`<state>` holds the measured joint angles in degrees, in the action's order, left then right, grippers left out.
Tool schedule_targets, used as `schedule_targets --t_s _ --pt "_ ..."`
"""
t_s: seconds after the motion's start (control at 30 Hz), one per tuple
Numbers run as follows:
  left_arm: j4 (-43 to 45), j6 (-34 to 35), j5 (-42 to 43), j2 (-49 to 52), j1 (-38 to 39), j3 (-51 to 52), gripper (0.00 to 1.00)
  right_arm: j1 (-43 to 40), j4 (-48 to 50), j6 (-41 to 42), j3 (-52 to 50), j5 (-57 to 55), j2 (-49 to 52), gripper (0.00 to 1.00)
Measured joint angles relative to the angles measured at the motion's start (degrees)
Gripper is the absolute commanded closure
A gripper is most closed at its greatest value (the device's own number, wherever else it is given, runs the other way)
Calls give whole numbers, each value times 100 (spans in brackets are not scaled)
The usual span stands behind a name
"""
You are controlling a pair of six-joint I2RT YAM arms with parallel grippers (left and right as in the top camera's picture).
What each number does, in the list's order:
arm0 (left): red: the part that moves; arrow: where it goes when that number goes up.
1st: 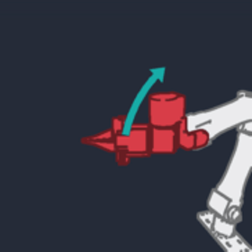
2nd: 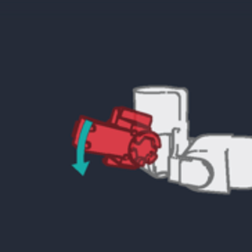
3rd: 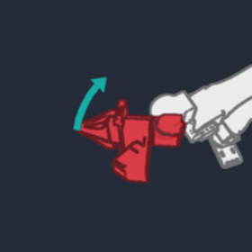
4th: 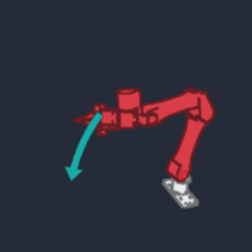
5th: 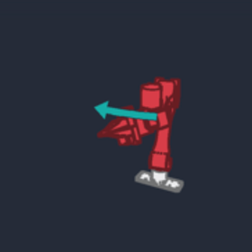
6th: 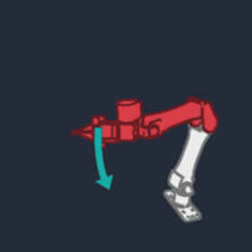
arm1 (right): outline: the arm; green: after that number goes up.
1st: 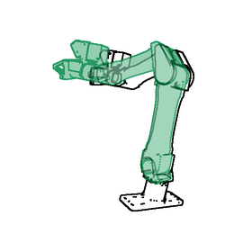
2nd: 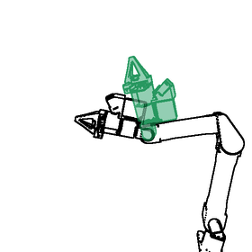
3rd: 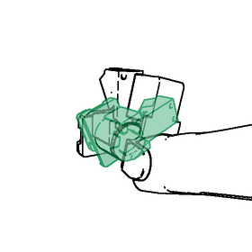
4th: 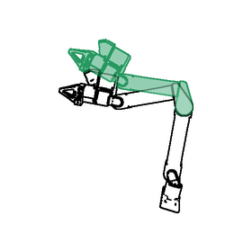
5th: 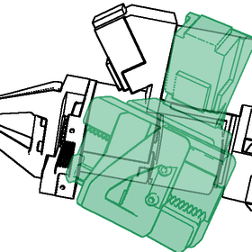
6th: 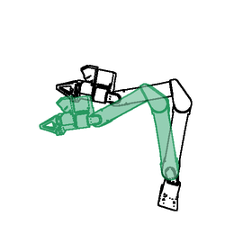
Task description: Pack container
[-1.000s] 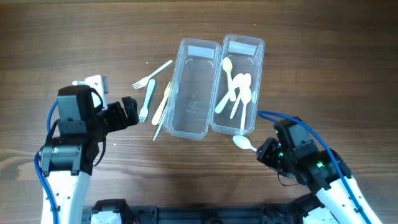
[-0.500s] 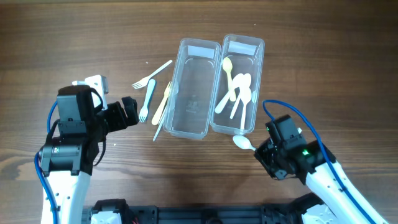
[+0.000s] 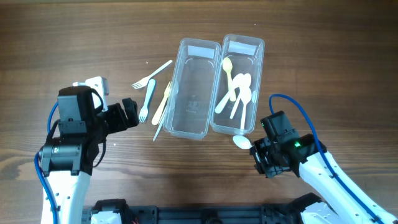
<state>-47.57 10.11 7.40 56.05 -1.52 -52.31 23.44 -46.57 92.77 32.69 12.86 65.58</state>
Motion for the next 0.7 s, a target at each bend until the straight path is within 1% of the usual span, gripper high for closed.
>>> schedule_targets --t_s 0.3,0.43,0.7 --pt "0 0 0 0 0 -2 0 0 -66 625 0 -304 22 61" --pt "0 0 0 0 0 -2 0 -98 -15 811 0 -413 221 61" --pt "-2 0 0 0 0 -2 0 -529 490 955 0 -503 708 61"
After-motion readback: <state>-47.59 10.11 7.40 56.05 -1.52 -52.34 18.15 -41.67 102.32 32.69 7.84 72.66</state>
